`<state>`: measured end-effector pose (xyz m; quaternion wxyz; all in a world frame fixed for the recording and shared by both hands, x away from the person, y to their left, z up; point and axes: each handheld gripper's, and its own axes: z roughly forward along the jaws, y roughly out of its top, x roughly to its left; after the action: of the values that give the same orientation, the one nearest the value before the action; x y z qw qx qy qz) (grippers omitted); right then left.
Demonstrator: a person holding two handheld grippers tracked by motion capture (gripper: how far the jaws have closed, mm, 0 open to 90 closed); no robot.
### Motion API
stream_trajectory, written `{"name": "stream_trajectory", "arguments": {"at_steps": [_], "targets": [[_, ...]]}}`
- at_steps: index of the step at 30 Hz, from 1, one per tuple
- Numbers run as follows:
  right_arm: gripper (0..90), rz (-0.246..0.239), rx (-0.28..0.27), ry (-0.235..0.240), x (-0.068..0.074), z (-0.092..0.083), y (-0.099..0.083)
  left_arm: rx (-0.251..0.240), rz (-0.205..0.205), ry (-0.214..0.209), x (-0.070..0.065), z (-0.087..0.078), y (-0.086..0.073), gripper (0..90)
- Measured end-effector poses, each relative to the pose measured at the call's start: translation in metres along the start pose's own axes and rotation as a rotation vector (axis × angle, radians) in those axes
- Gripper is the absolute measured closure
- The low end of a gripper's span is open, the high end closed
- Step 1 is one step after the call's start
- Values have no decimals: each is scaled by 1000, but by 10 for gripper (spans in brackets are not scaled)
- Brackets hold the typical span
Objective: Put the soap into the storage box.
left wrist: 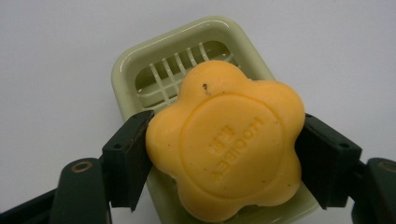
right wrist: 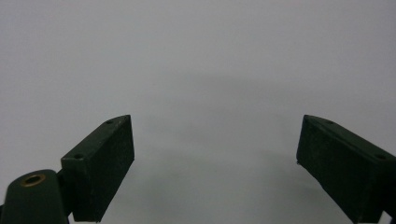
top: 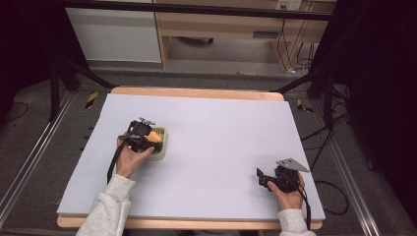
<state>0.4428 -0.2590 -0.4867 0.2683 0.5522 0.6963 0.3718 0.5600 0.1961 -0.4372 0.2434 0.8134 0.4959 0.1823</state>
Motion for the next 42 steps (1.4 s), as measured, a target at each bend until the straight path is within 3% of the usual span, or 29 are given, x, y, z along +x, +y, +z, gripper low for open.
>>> {"name": "stream_trajectory", "arguments": {"at_steps": [14, 25, 35, 42], "targets": [[116, 0, 0, 0, 0, 0, 0, -1, 11, 13, -3, 3, 0, 263], [115, 0, 1, 2, 0, 0, 0, -13, -12, 8, -2, 3, 0, 260], [115, 0, 0, 3, 0, 0, 0, -11, -7, 23, -3, 3, 0, 258], [115, 2, 1, 5, 0, 0, 0, -48, -23, 23, -1, -3, 1, 214]]}}
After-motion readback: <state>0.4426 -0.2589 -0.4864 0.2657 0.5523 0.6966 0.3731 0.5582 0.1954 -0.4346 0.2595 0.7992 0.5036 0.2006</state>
